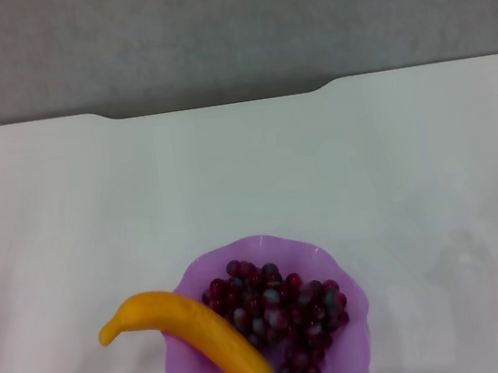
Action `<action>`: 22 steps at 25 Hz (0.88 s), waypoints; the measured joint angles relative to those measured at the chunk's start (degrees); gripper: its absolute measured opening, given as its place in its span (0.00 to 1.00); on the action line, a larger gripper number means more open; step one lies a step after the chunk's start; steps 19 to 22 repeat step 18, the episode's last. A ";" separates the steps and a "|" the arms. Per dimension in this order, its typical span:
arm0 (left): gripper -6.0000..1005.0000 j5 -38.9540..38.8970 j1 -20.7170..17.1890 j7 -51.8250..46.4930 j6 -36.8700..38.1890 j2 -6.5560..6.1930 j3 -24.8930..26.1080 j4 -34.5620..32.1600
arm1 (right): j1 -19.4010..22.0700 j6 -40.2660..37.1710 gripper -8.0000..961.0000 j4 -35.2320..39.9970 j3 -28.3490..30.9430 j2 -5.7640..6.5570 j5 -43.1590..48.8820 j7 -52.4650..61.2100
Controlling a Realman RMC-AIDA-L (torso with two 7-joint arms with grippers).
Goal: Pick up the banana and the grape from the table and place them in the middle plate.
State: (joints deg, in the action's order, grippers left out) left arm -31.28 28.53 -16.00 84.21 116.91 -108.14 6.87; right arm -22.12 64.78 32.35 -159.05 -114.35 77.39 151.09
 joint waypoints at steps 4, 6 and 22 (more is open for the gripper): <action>0.18 -0.22 -0.14 0.01 -0.87 0.05 2.58 0.02 | -0.32 4.39 0.03 -2.39 1.33 -0.01 -0.02 -0.01; 0.18 -0.19 -0.18 0.01 -1.06 0.06 2.94 0.06 | -0.55 5.96 0.03 -3.34 1.57 -0.04 -0.04 -0.06; 0.18 0.29 -0.18 -0.22 -3.84 -0.05 2.61 -0.59 | -0.94 6.50 0.03 -6.36 5.09 -0.09 -1.02 -0.60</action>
